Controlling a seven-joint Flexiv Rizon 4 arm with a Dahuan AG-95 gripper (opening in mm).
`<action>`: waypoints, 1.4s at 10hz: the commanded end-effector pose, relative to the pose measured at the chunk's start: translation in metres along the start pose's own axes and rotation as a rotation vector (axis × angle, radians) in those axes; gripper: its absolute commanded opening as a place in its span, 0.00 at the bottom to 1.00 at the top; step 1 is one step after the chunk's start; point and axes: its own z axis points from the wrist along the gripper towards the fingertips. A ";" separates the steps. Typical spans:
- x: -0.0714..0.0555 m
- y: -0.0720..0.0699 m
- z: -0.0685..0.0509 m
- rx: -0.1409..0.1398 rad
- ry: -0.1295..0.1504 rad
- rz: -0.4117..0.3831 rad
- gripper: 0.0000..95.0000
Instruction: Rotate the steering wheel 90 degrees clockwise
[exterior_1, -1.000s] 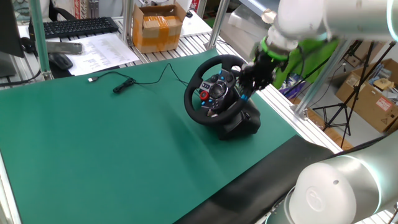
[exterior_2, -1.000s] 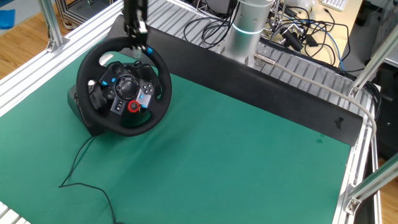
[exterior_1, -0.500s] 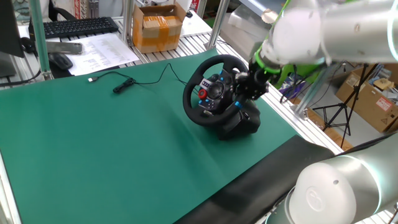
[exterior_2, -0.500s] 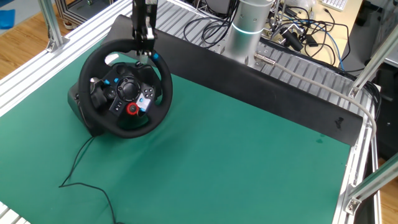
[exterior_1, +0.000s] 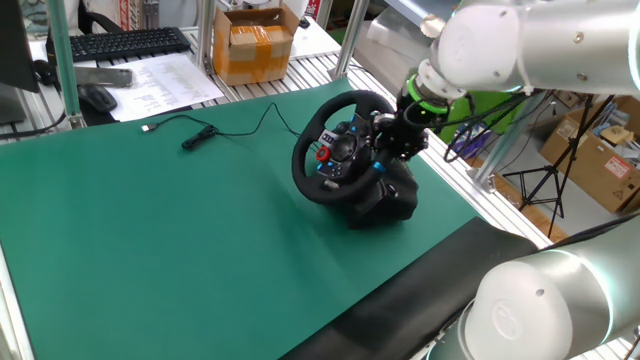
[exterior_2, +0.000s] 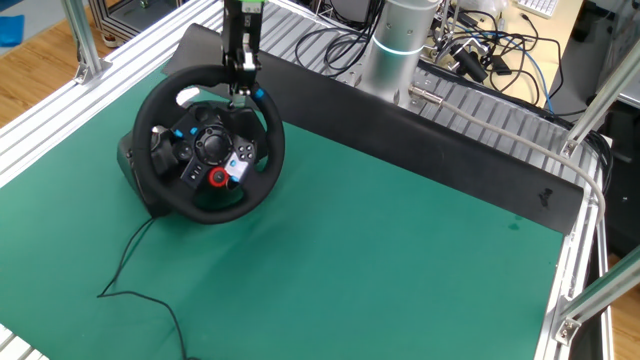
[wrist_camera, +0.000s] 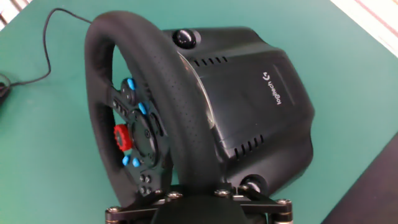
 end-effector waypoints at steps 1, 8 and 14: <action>0.001 0.000 -0.003 0.047 -0.025 -0.029 1.00; -0.002 0.000 -0.028 0.108 0.043 -0.110 1.00; -0.023 -0.012 -0.047 0.122 0.079 -0.207 1.00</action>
